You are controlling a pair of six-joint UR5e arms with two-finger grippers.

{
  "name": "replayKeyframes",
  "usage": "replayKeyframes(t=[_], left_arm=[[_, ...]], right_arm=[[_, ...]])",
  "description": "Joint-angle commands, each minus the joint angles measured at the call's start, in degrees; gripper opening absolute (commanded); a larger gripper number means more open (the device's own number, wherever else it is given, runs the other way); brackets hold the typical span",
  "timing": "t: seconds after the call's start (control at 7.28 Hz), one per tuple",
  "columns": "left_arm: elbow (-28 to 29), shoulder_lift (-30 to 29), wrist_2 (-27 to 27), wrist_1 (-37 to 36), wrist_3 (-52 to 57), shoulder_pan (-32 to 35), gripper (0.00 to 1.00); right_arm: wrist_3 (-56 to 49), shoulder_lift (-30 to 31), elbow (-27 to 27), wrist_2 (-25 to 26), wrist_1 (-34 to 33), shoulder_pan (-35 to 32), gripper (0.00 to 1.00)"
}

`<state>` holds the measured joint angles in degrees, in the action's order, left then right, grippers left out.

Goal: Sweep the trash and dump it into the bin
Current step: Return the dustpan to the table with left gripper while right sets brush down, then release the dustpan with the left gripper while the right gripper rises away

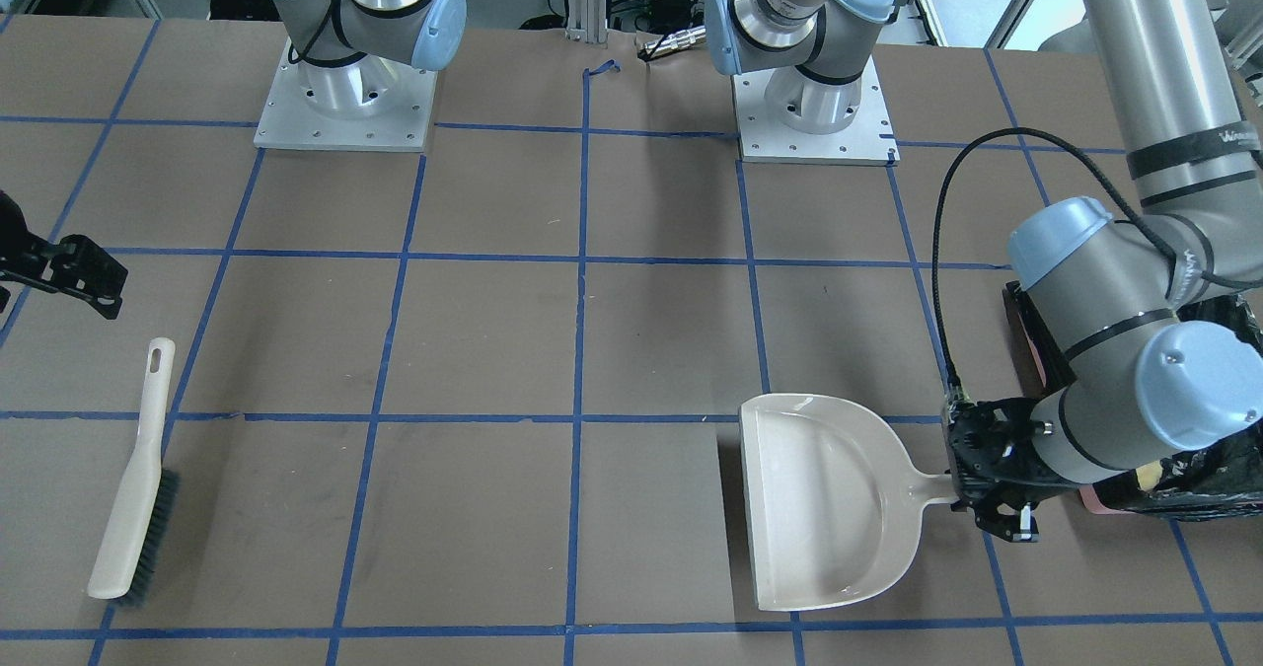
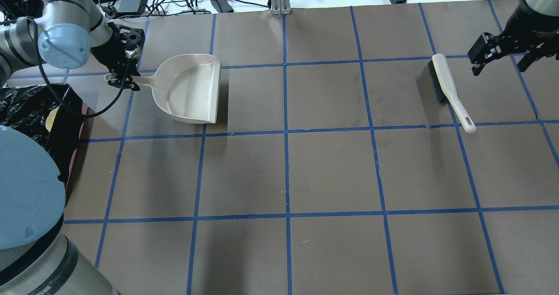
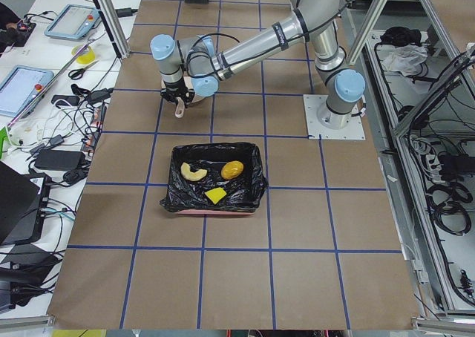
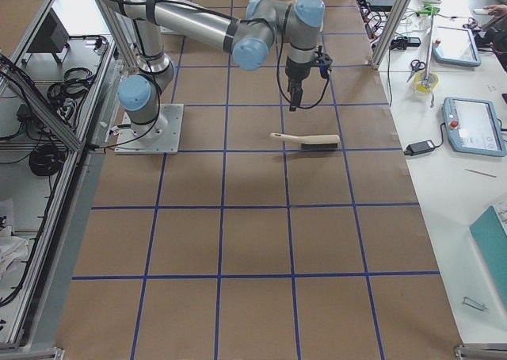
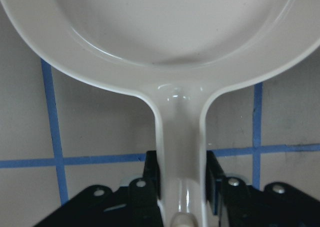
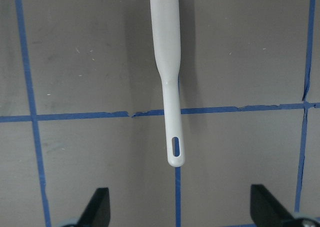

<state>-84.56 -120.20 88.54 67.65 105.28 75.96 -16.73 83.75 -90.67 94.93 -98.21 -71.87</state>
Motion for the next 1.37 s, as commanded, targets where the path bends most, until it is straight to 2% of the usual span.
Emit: replayKeyframes(t=[0.0, 0.41, 0.69, 0.82, 1.1, 1.24], left_arm=[[-1.22, -1.34, -1.69, -1.82, -0.69, 0.77, 0.0], [-1.13, -2.14, -1.8, -2.35, -0.86, 0.77, 0.0], [-1.22, -3.01, -1.71, -4.36, -2.17, 0.77, 0.0], [-1.31, -3.28, -1.97, -4.46, -2.27, 0.77, 0.03], [-1.22, -3.37, -1.97, -4.46, -2.97, 1.21, 0.03], [-1.22, -3.37, -2.06, -4.37, -3.15, 1.29, 0.5]], right_arm=[[4.07, 4.22, 0.23, -0.44, 2.84, -6.49, 1.0], [4.78, 3.44, -0.47, -0.53, 2.76, -22.74, 1.0], [4.95, 2.91, -0.39, -0.53, 3.54, -23.23, 1.0], [5.04, 4.04, 0.05, -0.53, 3.03, -23.05, 1.0], [5.04, 7.46, -0.47, -0.53, 3.81, -22.87, 1.0], [7.13, 8.18, -0.47, -2.88, 3.99, -22.79, 1.0]])
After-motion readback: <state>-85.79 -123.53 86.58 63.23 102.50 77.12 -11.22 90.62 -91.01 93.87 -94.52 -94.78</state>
